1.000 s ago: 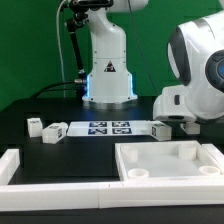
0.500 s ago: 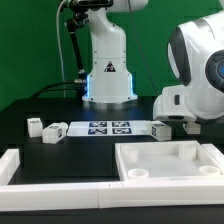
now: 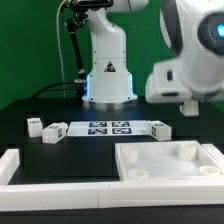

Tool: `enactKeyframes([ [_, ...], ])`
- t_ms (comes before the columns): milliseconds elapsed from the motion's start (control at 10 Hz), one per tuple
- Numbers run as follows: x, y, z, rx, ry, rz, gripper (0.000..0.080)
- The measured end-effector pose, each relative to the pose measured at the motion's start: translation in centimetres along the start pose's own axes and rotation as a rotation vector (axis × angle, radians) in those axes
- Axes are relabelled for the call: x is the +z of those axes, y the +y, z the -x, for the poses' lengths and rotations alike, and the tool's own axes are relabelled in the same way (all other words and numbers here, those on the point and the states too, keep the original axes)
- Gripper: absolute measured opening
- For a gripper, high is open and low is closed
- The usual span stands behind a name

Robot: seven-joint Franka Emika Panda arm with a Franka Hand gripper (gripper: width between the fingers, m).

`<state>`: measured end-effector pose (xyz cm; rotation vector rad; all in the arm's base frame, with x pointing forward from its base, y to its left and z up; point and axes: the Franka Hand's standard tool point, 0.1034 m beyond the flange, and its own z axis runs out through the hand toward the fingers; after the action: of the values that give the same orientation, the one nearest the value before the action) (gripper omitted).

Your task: Assemble square table

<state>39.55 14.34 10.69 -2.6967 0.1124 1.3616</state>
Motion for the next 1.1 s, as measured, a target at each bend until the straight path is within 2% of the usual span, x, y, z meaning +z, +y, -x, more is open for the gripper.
enactKeyframes([
  [100, -0.6, -0.1, -0.5, 0.002, 0.058, -0.008, 0.0288],
  [300, -0.4, -0.4, -0.9, 0.001, 0.197, -0.01, 0.0288],
  [400, -0.9, -0.4, -1.2, -0.004, 0.271, -0.014, 0.0288],
  [500, -2.0, -0.5, -1.6, -0.031, 0.312, -0.016, 0.0288],
  [700, -8.6, 0.5, -2.1, -0.093, 0.5, -0.041, 0.0288],
  [800, -11.2, 1.0, -2.2, -0.129, 0.548, -0.035, 0.0288],
  [900, -13.9, 0.8, -2.2, -0.136, 0.662, -0.025, 0.0288],
  [1100, -13.0, 1.0, -2.3, -0.131, 0.82, -0.024, 0.0288],
])
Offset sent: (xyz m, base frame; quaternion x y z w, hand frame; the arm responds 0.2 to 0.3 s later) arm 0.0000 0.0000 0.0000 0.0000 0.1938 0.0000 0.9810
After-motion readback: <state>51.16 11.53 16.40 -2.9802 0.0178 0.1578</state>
